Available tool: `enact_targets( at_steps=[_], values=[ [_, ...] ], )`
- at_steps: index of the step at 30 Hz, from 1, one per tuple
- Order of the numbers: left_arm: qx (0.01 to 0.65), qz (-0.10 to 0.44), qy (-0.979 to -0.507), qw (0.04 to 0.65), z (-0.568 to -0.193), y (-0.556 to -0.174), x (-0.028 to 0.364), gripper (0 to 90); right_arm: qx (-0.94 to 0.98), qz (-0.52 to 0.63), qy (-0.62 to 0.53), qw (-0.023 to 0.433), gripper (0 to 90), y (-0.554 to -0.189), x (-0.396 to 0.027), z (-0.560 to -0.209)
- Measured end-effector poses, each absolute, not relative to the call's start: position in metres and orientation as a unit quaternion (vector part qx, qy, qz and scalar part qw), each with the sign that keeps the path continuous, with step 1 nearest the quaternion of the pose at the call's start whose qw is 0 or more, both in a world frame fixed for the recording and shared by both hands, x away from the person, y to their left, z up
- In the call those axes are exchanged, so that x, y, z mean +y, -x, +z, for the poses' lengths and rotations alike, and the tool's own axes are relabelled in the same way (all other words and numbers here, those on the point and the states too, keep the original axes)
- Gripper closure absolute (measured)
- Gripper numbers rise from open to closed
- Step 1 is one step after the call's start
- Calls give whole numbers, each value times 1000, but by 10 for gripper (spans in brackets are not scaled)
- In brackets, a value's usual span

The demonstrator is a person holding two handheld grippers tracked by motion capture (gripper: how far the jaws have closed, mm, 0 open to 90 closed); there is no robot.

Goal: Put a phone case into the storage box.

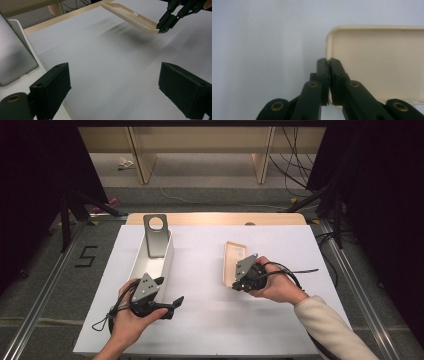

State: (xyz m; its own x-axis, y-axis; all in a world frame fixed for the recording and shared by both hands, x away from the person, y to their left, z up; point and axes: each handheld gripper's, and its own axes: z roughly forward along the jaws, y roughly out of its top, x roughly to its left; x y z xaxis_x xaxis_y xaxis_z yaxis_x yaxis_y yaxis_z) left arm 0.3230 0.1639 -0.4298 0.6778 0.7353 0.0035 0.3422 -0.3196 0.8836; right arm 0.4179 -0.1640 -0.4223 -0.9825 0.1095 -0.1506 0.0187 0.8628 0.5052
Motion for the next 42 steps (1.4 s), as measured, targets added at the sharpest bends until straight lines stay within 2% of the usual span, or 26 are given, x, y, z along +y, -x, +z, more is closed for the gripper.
enact_targets(
  at_steps=[19,25,42],
  values=[
    [345,209,-782,475,-428,-324,162,106,942,321,-52,77,880,-406,-198,-416],
    [359,205,-774,480,-418,-332,153,147,940,331,-45,75,880,-396,-202,-416],
    [384,148,-800,437,-384,-403,82,183,937,339,-24,78,880,-368,-204,-417]
  ],
)
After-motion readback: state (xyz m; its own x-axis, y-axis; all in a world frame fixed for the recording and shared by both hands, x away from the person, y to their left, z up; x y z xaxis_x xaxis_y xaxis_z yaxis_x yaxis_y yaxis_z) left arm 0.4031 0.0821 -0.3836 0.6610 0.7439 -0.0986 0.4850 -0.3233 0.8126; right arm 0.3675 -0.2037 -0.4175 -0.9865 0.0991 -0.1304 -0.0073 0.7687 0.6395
